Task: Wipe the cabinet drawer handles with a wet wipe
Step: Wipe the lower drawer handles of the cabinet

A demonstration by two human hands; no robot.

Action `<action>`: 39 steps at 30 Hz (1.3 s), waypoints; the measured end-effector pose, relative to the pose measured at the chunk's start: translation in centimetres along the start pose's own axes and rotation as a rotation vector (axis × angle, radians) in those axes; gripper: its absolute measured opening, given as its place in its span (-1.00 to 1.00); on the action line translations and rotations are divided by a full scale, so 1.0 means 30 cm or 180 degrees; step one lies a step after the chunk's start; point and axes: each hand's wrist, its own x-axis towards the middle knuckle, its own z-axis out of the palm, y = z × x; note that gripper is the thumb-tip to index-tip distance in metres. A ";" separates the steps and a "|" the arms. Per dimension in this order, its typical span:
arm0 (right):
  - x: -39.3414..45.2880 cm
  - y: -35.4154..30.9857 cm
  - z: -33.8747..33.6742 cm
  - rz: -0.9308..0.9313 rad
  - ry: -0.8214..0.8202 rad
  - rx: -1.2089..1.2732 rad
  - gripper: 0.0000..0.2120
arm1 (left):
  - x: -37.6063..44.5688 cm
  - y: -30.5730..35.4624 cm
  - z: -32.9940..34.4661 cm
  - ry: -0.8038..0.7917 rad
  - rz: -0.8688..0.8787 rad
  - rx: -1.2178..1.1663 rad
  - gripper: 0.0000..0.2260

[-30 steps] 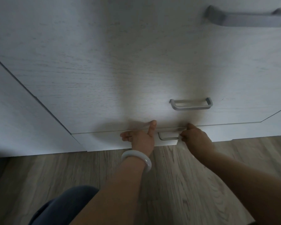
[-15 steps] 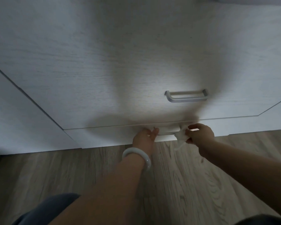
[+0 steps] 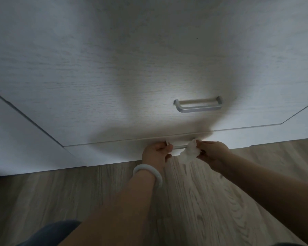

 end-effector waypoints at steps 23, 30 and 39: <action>0.053 0.030 0.014 -0.0400 0.0351 -0.0763 -0.79 | -0.001 0.058 -0.008 -0.0399 -0.0441 -0.0379 -0.87; 0.022 0.020 0.063 -0.0447 0.0709 -0.1074 -0.74 | -0.006 0.064 -0.018 -0.0416 -0.0440 -0.0291 -0.86; 0.003 0.003 0.115 -0.0379 0.1034 -0.1552 -0.75 | 0.001 0.075 -0.017 -0.0521 -0.0506 -0.0292 -0.85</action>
